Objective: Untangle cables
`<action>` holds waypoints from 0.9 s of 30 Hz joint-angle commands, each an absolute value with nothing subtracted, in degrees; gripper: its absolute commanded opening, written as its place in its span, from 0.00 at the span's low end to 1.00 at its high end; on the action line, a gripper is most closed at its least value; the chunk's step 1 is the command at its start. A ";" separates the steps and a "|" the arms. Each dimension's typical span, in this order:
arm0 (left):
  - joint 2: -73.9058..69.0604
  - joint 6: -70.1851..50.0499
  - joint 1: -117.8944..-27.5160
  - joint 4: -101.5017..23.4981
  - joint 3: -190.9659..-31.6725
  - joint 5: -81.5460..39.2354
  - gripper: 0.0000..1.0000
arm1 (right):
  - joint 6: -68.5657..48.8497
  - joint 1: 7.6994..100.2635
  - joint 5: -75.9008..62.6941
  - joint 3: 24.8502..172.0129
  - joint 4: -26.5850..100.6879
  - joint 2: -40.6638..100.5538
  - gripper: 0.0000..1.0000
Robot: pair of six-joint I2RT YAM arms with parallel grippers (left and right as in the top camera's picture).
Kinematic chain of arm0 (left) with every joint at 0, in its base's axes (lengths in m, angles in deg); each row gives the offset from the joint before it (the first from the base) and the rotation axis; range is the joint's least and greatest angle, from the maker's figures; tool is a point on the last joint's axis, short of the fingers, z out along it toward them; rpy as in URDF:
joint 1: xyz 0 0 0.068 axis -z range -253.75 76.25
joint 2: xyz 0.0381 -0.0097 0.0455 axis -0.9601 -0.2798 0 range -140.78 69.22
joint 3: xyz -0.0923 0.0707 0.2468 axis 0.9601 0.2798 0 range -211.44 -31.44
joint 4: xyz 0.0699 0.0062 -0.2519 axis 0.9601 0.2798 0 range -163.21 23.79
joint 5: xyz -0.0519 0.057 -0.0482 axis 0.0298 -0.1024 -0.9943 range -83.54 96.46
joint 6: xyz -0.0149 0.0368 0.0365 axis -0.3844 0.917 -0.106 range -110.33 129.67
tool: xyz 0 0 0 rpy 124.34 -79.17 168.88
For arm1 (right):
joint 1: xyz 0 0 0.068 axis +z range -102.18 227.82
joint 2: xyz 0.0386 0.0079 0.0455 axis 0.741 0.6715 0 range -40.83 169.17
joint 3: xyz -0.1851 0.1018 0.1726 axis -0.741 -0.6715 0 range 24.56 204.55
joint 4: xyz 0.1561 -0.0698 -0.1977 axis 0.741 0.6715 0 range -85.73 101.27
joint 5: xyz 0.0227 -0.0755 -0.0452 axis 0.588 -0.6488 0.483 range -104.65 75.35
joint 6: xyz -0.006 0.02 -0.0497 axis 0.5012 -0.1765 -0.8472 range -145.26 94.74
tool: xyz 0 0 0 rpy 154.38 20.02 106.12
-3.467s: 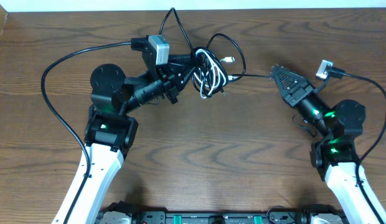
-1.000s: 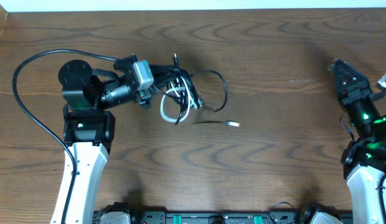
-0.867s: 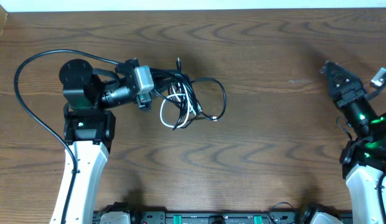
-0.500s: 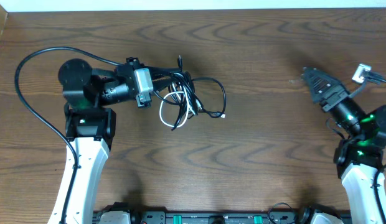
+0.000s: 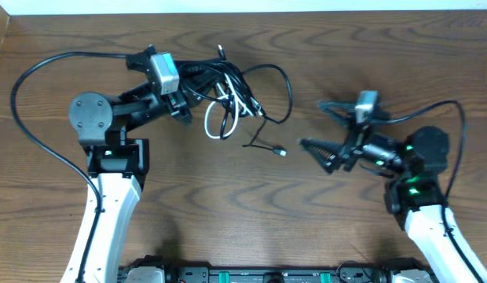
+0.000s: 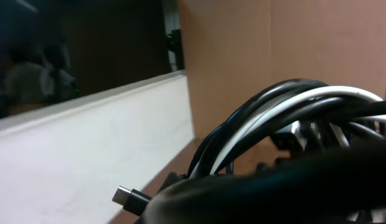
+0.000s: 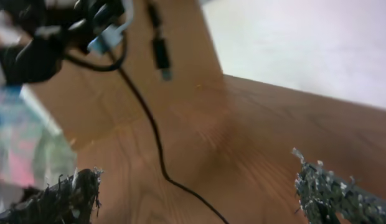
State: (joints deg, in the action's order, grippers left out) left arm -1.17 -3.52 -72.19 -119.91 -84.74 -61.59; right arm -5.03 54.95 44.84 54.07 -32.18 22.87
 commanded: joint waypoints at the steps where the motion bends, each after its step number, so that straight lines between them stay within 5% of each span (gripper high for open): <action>1: -0.84 -8.48 -69.53 -120.50 -86.01 -59.93 0.07 | -14.40 60.22 38.54 54.77 -32.18 22.94 0.99; 13: -0.86 -8.44 -63.25 -120.47 -86.01 -59.91 0.07 | -16.15 65.71 33.23 54.77 -32.66 22.94 0.95; 15: -0.86 -8.44 -62.71 -120.47 -86.01 -59.91 0.07 | -16.17 65.71 33.21 54.77 -32.77 22.94 0.77; 18: -0.86 -8.44 -62.64 -120.47 -86.01 -59.89 0.07 | -16.15 65.71 32.79 54.77 -32.73 22.94 0.23; 20: -0.86 -8.42 -62.64 -120.50 -86.01 -59.89 0.07 | -16.11 65.71 32.29 54.77 -32.73 22.94 0.06; 27: -0.86 -8.11 -62.79 -120.47 -86.01 -59.89 0.07 | -16.11 65.55 27.72 54.77 -31.96 22.94 0.01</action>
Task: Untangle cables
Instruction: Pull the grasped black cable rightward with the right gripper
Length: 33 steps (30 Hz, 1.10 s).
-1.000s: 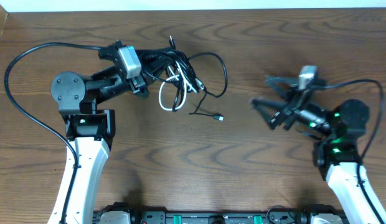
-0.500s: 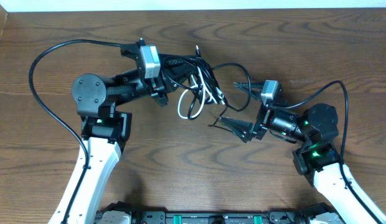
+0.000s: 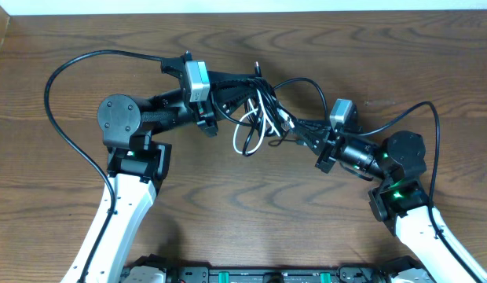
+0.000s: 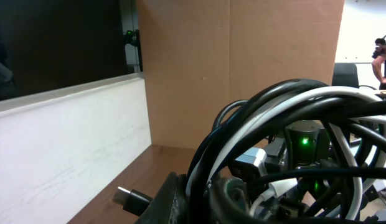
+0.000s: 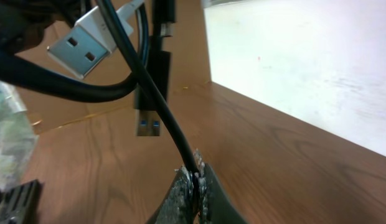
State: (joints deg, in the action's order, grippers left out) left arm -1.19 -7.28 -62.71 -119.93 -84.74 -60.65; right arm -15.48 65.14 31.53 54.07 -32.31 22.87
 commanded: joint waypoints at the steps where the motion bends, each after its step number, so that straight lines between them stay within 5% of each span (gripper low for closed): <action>1: -0.86 -8.00 -62.92 -120.47 -86.01 -59.89 0.08 | -16.11 65.42 27.02 54.77 -31.96 22.94 0.01; 33: -0.86 -8.02 -70.22 -120.45 -86.01 -59.91 0.07 | -11.56 43.50 21.65 54.77 -31.44 22.94 0.01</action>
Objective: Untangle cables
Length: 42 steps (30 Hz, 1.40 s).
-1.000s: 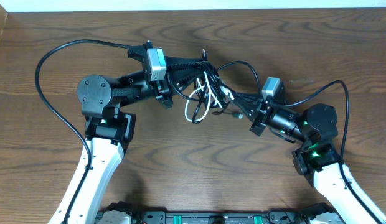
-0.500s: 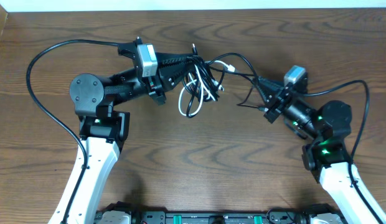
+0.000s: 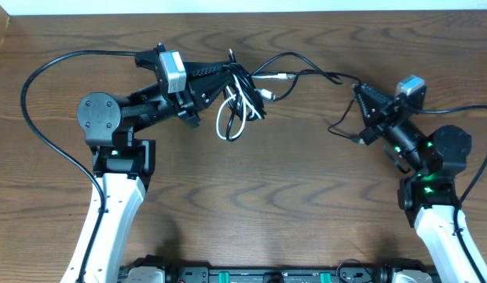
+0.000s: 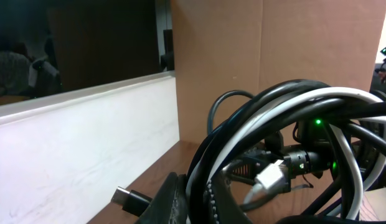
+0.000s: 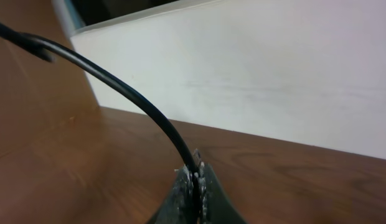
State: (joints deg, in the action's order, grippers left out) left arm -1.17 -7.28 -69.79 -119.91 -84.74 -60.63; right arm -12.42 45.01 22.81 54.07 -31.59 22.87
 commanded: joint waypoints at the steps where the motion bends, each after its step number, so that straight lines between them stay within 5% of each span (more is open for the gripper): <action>1: -0.86 -8.02 -70.22 -120.47 -86.01 -59.91 0.07 | -11.56 43.02 21.65 54.77 -31.15 22.94 0.01; 23: -0.86 -8.00 -70.40 -120.45 -86.01 -59.89 0.08 | -3.96 36.88 -2.16 54.77 -19.55 22.94 0.02; 30: -0.86 -8.05 -72.65 -119.91 -86.01 -59.91 0.07 | 0.02 36.88 -10.75 54.77 -15.15 22.94 0.32; 34: -0.86 -8.02 -72.83 -119.80 -86.01 -59.91 0.07 | 0.00 36.88 -9.17 54.77 -15.59 22.92 0.80; 36: -0.86 -8.02 -72.83 -119.82 -86.01 -59.91 0.07 | -0.02 36.88 -6.68 54.77 -15.70 22.92 0.96; 42: -0.86 -8.02 -72.83 -119.82 -86.01 -59.86 0.07 | -3.74 36.88 8.95 54.77 -15.59 22.94 0.99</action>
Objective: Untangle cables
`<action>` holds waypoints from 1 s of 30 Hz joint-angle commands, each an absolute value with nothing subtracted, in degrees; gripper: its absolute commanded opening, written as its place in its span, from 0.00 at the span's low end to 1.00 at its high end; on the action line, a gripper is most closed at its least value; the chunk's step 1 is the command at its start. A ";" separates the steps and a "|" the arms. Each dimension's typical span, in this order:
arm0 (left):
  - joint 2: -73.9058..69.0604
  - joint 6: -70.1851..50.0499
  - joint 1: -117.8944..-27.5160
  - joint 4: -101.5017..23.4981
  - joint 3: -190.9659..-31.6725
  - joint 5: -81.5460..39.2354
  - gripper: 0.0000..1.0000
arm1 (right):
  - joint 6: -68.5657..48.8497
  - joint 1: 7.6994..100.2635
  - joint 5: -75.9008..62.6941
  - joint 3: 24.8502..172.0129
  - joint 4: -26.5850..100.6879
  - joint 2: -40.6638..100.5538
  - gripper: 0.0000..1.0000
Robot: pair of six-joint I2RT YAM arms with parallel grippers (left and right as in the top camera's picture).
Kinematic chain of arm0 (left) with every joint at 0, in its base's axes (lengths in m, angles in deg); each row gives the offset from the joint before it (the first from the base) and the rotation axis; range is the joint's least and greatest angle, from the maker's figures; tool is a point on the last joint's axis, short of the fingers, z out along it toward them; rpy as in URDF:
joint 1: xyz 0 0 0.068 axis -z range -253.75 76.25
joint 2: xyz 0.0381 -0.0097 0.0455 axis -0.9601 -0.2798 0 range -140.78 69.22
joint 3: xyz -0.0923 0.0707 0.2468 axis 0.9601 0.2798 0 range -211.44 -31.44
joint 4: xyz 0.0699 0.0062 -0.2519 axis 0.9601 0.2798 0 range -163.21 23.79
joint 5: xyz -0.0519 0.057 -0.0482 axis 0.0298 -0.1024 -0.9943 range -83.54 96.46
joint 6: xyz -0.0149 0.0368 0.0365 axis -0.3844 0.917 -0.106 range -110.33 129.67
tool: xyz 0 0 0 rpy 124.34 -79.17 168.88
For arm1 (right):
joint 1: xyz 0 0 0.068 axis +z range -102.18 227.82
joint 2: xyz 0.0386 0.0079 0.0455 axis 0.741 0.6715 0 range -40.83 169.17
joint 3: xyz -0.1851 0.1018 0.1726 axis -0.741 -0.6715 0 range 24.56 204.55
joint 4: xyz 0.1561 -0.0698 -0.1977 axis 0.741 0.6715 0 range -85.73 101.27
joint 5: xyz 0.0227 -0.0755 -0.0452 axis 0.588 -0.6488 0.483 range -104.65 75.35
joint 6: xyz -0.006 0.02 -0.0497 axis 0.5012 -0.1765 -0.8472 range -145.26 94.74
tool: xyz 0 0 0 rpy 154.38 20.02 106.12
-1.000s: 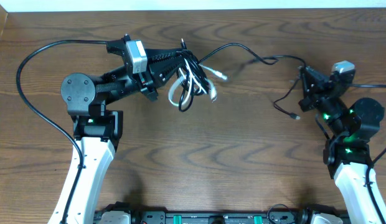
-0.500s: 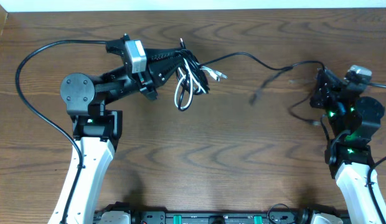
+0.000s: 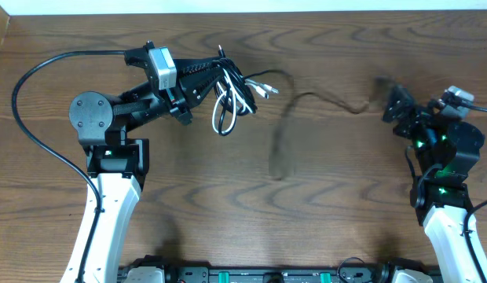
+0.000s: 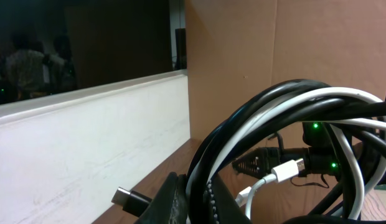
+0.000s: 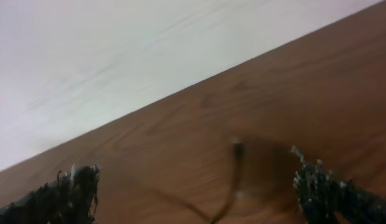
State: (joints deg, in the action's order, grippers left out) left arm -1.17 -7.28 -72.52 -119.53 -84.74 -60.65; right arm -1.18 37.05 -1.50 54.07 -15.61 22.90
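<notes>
My left gripper [image 3: 206,76] is shut on a tangled bundle of black and white cables [image 3: 230,96] at the table's back left. In the left wrist view the loops [image 4: 286,109] arch over the fingers [image 4: 180,199], with a white plug [image 4: 286,169] hanging behind them. One black cable [image 3: 306,98] shows as a blurred streak between the bundle and my right gripper [image 3: 394,106], apart from both. The right gripper [image 5: 199,193] stands wide open. Between its fingers lies only the blurred cable end [image 5: 235,155] on the wood.
The brown wooden table [image 3: 228,204] has a pale wall along its far edge [image 3: 243,6]. The left arm's own black lead [image 3: 39,71] loops out to the far left. The right arm base [image 3: 444,189] stands at the right.
My right gripper was shut on a black cable drawn taut from the bundle. Now it is open, further right, and the cable is free and blurred in motion. The left gripper keeps its hold.
The left gripper held the bundle throughout. The right gripper was first open at mid-right. Then it was shut on a black cable beside the bundle. Then it held that cable stretched out to the right. Now the cable is out of the bundle and let go.
</notes>
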 commanded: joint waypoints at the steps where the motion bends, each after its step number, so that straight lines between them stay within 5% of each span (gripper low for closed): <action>1: -0.88 -8.00 -72.83 -119.80 -86.01 -59.86 0.08 | -4.13 36.88 12.03 54.77 -15.59 22.94 0.99; 14: -2.22 -7.96 -72.83 -112.93 -85.99 -50.88 0.08 | 1.40 36.99 47.37 54.77 -29.30 22.94 0.99; 23: -2.35 3.34 -72.69 -104.06 -85.99 -46.16 0.08 | 23.54 37.69 47.74 54.84 -55.37 22.94 0.99; 30: -2.26 13.79 -72.65 -101.76 -85.99 -44.89 0.07 | 25.99 40.51 43.70 54.90 -53.01 22.94 0.99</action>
State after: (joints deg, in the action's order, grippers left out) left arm -2.63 5.61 -72.56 -101.98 -84.74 -45.81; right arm 22.40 39.17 46.06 54.40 -54.02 22.90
